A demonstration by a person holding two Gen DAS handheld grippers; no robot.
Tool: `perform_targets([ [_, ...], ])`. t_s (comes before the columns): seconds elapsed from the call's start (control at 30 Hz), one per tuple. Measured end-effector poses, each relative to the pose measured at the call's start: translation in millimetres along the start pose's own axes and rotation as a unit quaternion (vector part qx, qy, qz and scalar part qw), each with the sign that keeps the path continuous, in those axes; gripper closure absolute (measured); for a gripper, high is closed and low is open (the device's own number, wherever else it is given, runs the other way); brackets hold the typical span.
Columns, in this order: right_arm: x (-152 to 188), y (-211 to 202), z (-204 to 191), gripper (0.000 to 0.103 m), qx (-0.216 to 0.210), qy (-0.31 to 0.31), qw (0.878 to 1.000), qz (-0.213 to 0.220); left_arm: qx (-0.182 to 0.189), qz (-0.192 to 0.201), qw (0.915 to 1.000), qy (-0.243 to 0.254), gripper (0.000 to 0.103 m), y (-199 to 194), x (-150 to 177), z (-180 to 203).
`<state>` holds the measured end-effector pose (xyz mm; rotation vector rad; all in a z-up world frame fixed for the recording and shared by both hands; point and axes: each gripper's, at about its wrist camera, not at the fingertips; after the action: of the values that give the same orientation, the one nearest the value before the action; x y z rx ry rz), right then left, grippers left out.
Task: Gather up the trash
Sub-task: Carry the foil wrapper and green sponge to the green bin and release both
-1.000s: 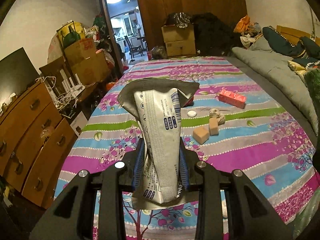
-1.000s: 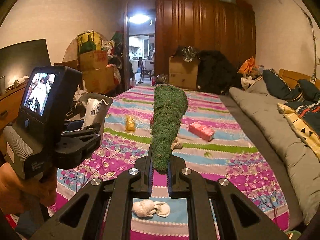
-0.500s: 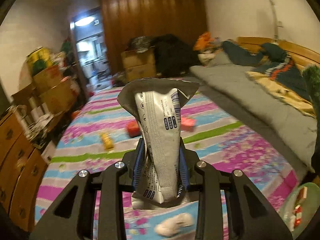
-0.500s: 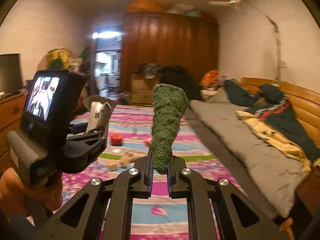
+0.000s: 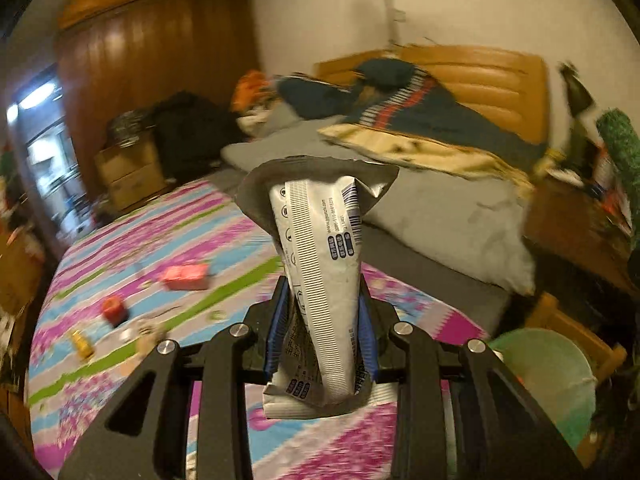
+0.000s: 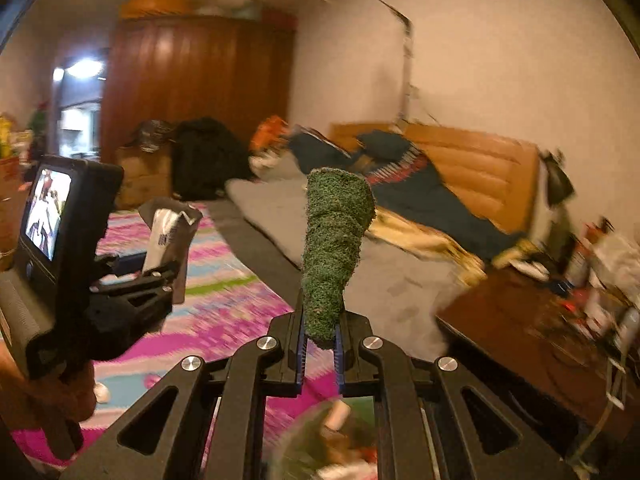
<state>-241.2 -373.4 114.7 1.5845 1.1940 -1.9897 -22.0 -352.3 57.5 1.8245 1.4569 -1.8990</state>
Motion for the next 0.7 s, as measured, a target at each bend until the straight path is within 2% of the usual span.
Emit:
perform_targets([
  [0.13, 30, 0, 55, 0.091, 0.031, 0.046, 0.997, -0.048, 0.048, -0.009, 0.9975, 0.051, 0.073, 4, 4, 49],
  [0.17, 37, 0, 69, 0.091, 0.037, 0.061, 0.996, -0.06, 0.07, -0.017, 0.9952, 0.067, 0.073, 6, 6, 64],
  [0.3, 66, 1, 111, 0.091, 0.046, 0.114, 0.987, -0.102, 0.112, -0.033, 0.9861, 0.118, 0.073, 8, 14, 103],
  [0.4, 82, 8, 122, 0.091, 0.045, 0.128, 0.983, -0.122, 0.155, -0.065, 0.9743, 0.15, 0.073, 14, 22, 126],
  [0.5, 98, 1, 129, 0.091, 0.037, 0.146, 0.978, -0.146, 0.184, -0.093, 0.9639, 0.168, 0.073, 22, 31, 140],
  [0.7, 115, 0, 136, 0.091, 0.02, 0.201, 0.963, -0.177, 0.199, -0.124, 0.9527, 0.193, 0.073, 26, 52, 151],
])
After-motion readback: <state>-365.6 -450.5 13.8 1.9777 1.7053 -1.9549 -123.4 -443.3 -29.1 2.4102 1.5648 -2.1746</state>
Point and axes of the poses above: each gripper's, at about its wrist camera, not at the fingertips, and y roughly the way its jaws point, z to its right, x to its underside, and after that the axes turned 5 degrees about -x, right-handed
